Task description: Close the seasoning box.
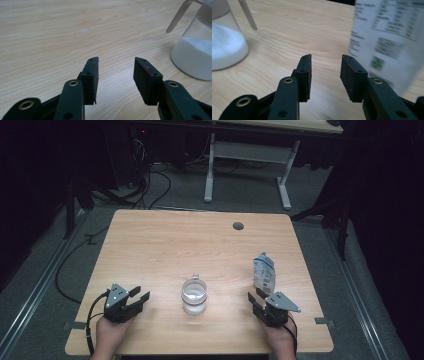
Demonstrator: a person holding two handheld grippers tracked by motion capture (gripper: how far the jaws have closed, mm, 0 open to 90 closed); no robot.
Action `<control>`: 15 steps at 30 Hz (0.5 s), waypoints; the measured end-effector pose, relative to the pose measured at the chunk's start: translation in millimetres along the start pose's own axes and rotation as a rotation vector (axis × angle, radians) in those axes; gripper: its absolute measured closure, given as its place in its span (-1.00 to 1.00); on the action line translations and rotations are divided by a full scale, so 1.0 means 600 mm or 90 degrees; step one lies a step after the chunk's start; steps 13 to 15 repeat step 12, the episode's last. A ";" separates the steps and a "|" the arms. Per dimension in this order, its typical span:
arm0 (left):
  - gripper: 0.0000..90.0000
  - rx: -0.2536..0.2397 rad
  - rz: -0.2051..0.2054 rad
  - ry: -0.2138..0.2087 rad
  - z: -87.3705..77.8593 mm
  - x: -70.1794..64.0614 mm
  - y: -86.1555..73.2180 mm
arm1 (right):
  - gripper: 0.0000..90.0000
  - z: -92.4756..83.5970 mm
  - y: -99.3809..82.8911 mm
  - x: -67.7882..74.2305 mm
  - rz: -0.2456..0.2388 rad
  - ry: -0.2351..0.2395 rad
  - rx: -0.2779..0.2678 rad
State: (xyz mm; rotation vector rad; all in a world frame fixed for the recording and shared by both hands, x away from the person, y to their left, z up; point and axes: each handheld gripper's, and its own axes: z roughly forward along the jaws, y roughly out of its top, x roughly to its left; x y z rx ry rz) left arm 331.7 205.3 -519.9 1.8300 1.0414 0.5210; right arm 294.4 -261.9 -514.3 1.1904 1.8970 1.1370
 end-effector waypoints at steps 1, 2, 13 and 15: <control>0.24 -0.001 0.002 0.001 0.001 -0.001 0.000 | 0.35 -0.003 -0.006 -0.006 0.004 -0.006 0.003; 0.24 -0.001 0.002 0.001 0.001 -0.001 0.000 | 0.35 -0.003 -0.006 -0.006 0.004 -0.006 0.003; 0.23 0.001 0.004 0.000 0.003 -0.003 0.001 | 0.33 0.003 -0.006 0.001 -0.006 0.001 0.005; 0.23 0.001 0.004 0.000 0.003 -0.003 0.001 | 0.33 0.003 -0.006 0.001 -0.006 0.001 0.005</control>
